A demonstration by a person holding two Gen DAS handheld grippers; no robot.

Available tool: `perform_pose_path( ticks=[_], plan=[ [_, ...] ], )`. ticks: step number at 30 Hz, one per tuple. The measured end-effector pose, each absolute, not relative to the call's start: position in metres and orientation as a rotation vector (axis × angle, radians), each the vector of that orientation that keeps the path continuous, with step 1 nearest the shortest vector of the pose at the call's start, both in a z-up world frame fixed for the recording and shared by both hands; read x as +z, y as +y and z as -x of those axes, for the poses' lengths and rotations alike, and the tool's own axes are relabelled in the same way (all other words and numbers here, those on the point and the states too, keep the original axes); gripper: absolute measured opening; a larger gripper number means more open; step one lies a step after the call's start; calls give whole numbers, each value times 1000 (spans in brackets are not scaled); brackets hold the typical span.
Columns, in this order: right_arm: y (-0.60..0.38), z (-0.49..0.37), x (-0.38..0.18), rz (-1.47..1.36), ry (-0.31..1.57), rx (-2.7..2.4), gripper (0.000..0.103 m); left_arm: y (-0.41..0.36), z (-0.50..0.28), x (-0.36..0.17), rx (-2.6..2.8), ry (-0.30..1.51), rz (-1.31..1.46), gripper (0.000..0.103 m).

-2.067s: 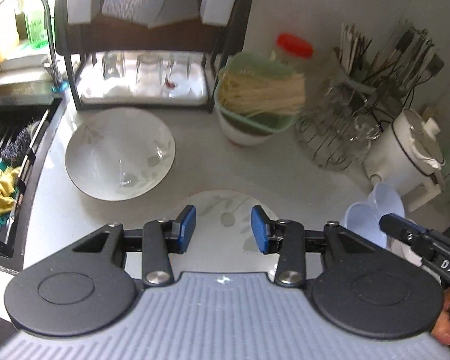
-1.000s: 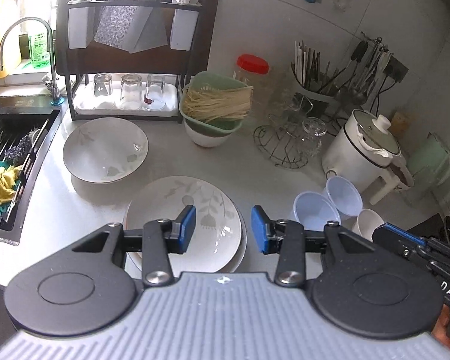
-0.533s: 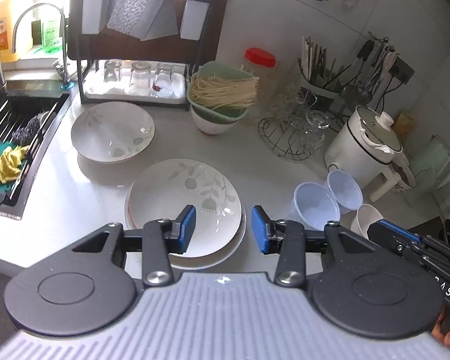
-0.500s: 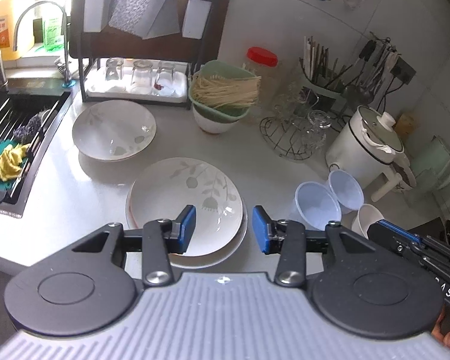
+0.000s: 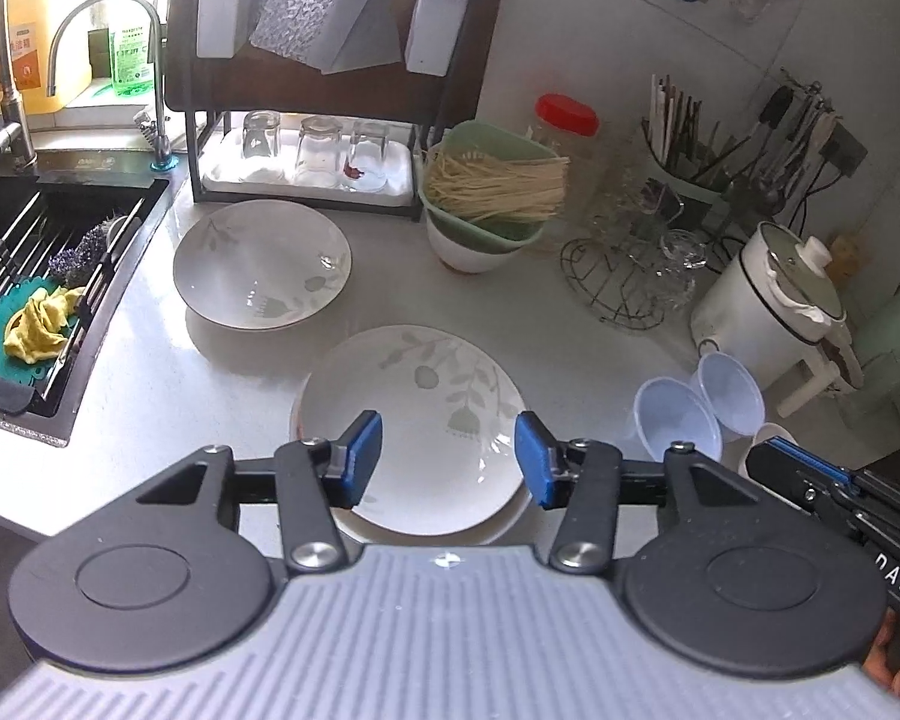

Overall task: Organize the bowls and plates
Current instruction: 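Move the right gripper to the leaf-pattern plate by the glass rack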

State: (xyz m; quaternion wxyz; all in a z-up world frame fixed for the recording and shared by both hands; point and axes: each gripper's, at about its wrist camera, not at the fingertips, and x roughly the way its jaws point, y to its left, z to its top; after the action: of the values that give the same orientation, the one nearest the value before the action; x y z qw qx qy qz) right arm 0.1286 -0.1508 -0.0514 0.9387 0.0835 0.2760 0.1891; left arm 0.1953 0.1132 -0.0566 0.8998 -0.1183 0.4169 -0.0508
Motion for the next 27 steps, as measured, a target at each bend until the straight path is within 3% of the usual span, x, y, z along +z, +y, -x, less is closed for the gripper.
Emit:
perform_pose_path(
  ticks=[4,5,6,8,9,23,26,27],
  plan=[
    [-143,-137,-53,-164,575,372,18,123,-210,-60,-107,875,243,58],
    [-141,-140,-54,-162,579,370,23,126,-215,-61,-105,877,244,59],
    [-138,-143,-55,-162,585,367,29,129,-219,-62,-102,880,246,61],
    [-135,-148,-57,-167,589,353,62,134,-227,-63,-99,882,247,65],
    [-134,-151,-58,-172,586,346,66,137,-232,-63,-100,886,245,65],
    [-85,-207,-64,-174,626,315,67,192,-298,-74,-131,907,250,67],
    [-67,-222,-64,-147,622,322,67,207,-317,-77,-151,910,233,77],
    [-59,-227,-64,-124,616,313,67,212,-323,-78,-156,911,216,85]
  ],
)
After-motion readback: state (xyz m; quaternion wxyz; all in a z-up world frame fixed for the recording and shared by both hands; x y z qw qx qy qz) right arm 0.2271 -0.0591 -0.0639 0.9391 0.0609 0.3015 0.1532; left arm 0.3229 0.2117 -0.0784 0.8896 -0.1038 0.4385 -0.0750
